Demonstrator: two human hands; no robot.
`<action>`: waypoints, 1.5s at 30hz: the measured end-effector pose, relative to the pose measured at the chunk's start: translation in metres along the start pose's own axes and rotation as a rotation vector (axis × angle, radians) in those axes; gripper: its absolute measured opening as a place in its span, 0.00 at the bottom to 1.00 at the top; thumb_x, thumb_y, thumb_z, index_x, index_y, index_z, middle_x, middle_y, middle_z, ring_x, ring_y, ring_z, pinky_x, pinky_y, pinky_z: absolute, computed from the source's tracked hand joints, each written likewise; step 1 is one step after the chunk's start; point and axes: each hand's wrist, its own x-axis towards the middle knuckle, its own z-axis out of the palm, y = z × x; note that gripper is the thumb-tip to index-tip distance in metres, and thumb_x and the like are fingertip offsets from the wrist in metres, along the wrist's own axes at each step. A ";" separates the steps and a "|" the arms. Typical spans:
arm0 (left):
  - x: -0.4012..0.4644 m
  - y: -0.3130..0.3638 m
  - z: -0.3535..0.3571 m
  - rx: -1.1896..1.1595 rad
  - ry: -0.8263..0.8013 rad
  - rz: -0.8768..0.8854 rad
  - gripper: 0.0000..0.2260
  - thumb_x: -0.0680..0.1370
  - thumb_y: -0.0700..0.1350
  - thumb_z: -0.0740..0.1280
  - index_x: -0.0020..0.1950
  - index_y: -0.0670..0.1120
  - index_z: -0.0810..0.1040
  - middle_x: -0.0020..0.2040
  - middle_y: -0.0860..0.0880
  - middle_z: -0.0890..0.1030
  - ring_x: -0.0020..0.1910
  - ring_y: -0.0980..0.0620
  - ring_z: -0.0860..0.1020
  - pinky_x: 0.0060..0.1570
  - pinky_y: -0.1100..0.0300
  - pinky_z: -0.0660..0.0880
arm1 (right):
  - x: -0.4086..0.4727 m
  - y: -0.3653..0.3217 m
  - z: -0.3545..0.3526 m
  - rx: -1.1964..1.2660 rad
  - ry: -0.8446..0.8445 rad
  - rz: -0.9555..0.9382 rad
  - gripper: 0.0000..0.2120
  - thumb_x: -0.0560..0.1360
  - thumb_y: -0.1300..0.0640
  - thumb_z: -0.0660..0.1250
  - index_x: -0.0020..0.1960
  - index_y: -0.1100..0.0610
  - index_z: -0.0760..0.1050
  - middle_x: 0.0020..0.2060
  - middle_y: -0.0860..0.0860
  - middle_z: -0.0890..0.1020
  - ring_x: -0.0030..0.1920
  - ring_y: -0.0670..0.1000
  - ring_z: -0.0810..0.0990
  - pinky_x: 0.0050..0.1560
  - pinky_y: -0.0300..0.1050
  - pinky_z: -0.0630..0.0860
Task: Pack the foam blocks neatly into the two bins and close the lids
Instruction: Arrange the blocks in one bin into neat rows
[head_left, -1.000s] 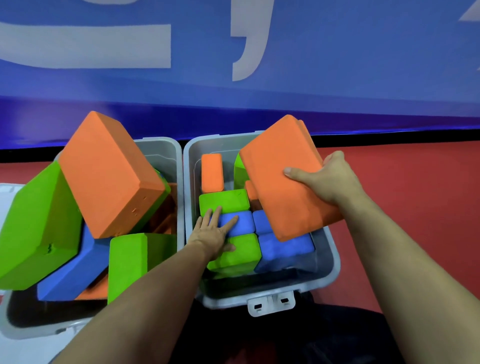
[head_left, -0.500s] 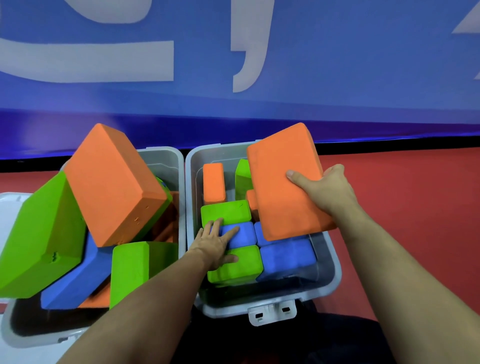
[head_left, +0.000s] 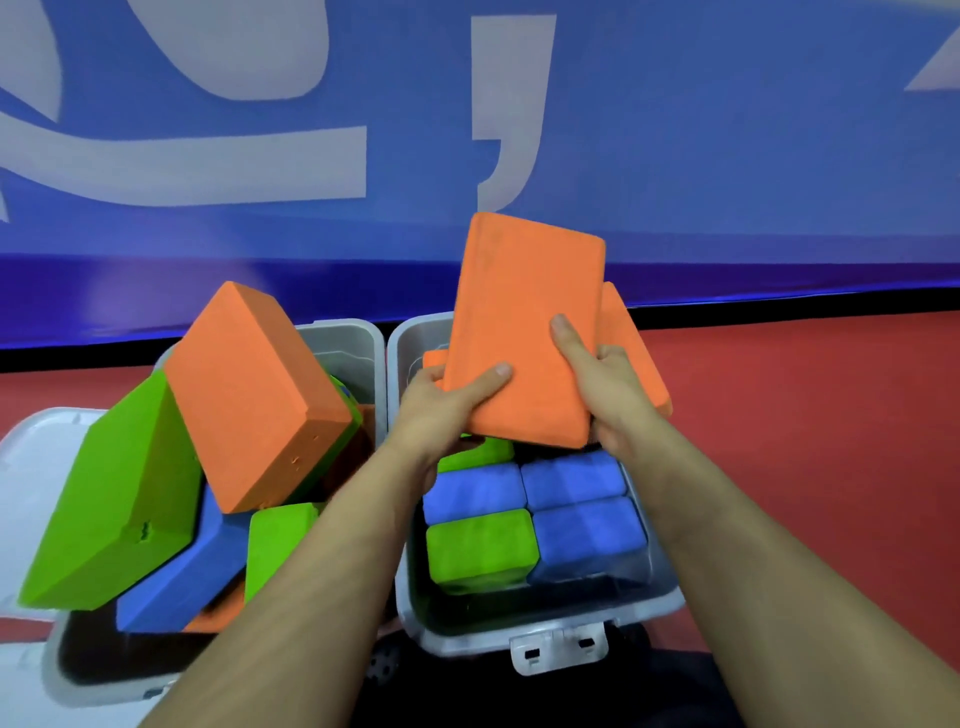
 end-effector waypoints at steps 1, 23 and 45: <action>0.005 0.003 -0.006 -0.009 0.047 0.048 0.33 0.68 0.59 0.80 0.67 0.47 0.76 0.56 0.50 0.85 0.48 0.52 0.86 0.43 0.53 0.84 | 0.002 0.001 -0.001 -0.067 -0.012 -0.060 0.20 0.77 0.39 0.70 0.49 0.57 0.76 0.38 0.44 0.86 0.38 0.41 0.84 0.38 0.39 0.81; 0.039 0.029 -0.065 -0.180 0.395 0.223 0.43 0.59 0.67 0.81 0.67 0.46 0.76 0.57 0.49 0.85 0.52 0.48 0.86 0.37 0.57 0.79 | 0.047 0.073 -0.085 -0.002 0.178 0.042 0.26 0.70 0.50 0.80 0.61 0.57 0.72 0.55 0.56 0.83 0.49 0.52 0.83 0.59 0.53 0.78; 0.055 0.017 -0.067 -0.186 0.393 0.149 0.31 0.67 0.61 0.80 0.63 0.46 0.79 0.52 0.49 0.86 0.47 0.50 0.86 0.32 0.59 0.80 | 0.128 0.091 -0.020 -1.465 -0.422 -0.304 0.36 0.74 0.41 0.74 0.77 0.50 0.66 0.72 0.54 0.73 0.70 0.59 0.70 0.71 0.53 0.67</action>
